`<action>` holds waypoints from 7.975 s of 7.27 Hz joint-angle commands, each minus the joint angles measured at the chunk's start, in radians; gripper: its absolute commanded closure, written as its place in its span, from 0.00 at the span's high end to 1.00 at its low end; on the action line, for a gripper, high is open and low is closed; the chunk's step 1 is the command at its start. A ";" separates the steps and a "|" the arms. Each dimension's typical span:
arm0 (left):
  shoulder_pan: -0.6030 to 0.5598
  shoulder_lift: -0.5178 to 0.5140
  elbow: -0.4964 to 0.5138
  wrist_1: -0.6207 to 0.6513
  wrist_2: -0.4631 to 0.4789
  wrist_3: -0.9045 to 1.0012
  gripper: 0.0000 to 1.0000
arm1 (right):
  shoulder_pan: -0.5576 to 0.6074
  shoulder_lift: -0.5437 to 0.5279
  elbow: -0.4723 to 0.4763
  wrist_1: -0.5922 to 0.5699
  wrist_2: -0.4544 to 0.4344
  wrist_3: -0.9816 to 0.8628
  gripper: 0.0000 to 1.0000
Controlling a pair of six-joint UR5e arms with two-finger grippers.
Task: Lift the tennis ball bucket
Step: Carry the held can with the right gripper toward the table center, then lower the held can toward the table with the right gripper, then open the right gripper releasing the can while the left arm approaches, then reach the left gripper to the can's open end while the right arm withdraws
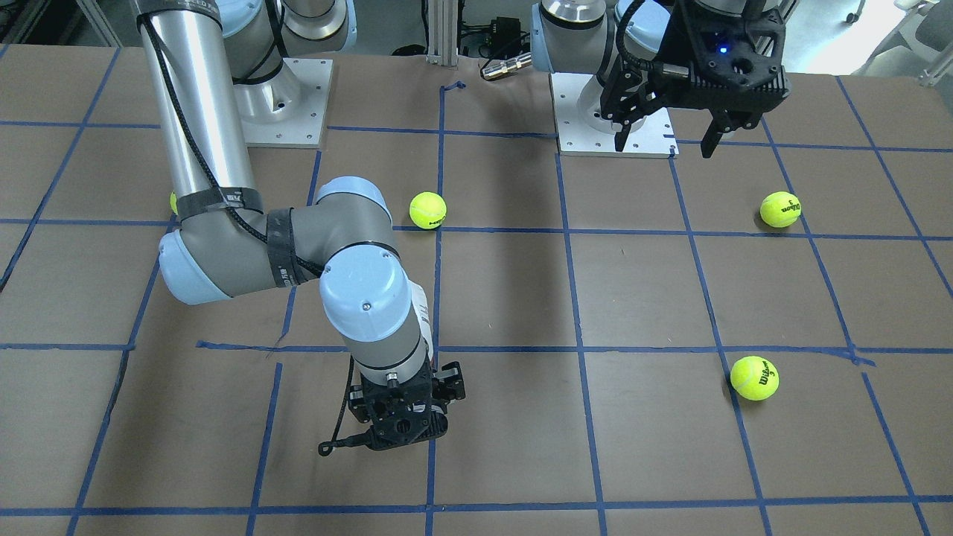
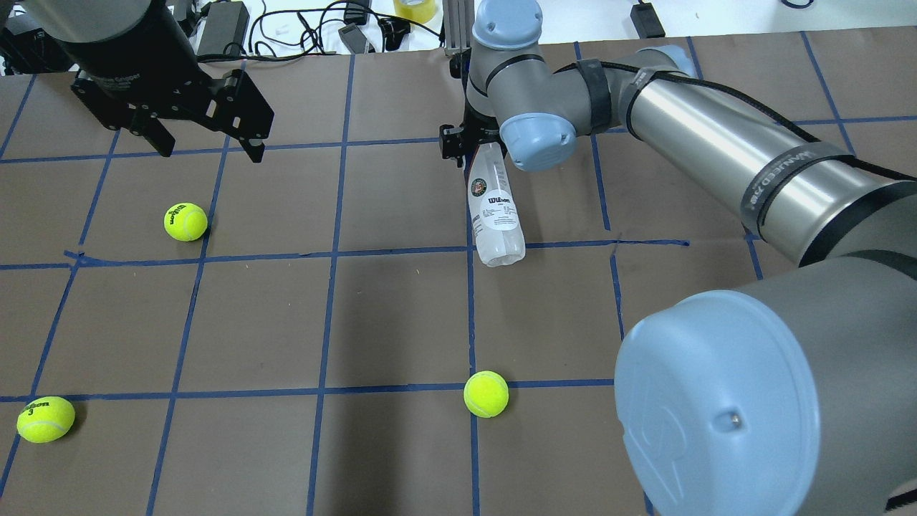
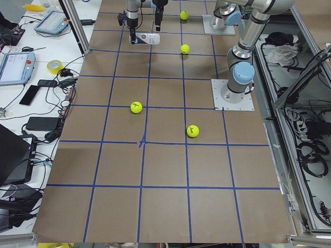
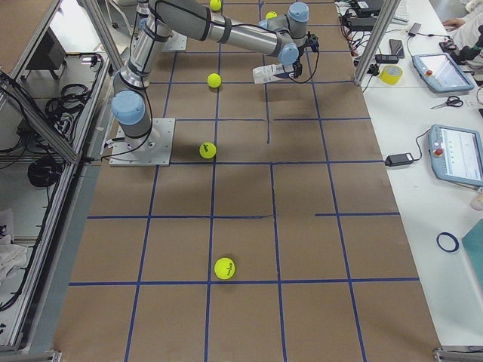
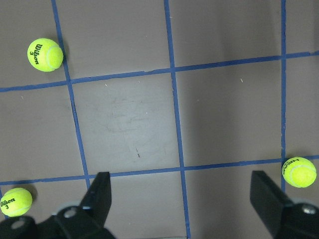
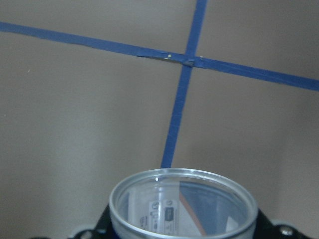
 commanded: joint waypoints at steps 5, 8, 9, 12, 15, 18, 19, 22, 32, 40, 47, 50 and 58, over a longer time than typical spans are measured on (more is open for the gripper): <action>0.000 0.000 0.000 0.000 0.002 0.000 1.00 | 0.186 0.006 0.019 -0.024 -0.018 -0.554 0.63; 0.000 0.000 0.000 0.000 0.002 0.000 1.00 | 0.225 -0.006 0.027 -0.016 -0.039 -0.698 0.56; 0.000 0.000 0.000 0.000 0.002 0.000 1.00 | 0.226 -0.008 0.033 -0.014 -0.044 -0.746 0.47; 0.000 0.000 0.000 0.000 0.002 0.000 1.00 | 0.280 -0.003 0.108 -0.139 -0.045 -0.838 0.44; 0.000 0.000 0.000 0.000 0.002 0.000 1.00 | 0.299 -0.008 0.124 -0.167 -0.039 -1.050 0.42; 0.000 0.000 0.000 0.000 0.002 0.000 1.00 | 0.300 -0.003 0.125 -0.169 -0.041 -1.124 0.43; 0.000 0.000 0.000 0.000 0.002 0.000 1.00 | 0.300 0.004 0.130 -0.171 -0.039 -1.107 0.43; 0.000 0.000 0.000 0.000 0.002 0.000 1.00 | 0.299 0.006 0.137 -0.215 0.103 -1.082 1.00; 0.002 -0.052 -0.090 0.128 -0.064 -0.002 1.00 | 0.009 -0.191 0.139 0.003 0.249 -1.076 1.00; 0.146 -0.340 -0.250 0.365 -0.495 0.196 1.00 | -0.198 -0.543 0.137 0.510 0.082 -0.528 1.00; 0.212 -0.457 -0.339 0.345 -0.733 0.293 1.00 | -0.314 -0.604 0.148 0.635 0.004 -0.219 1.00; 0.239 -0.461 -0.367 0.353 -0.776 0.331 1.00 | -0.310 -0.611 0.180 0.633 -0.038 -0.207 1.00; 0.274 -0.468 -0.396 0.235 -0.811 0.311 0.98 | -0.309 -0.623 0.177 0.632 -0.039 -0.131 1.00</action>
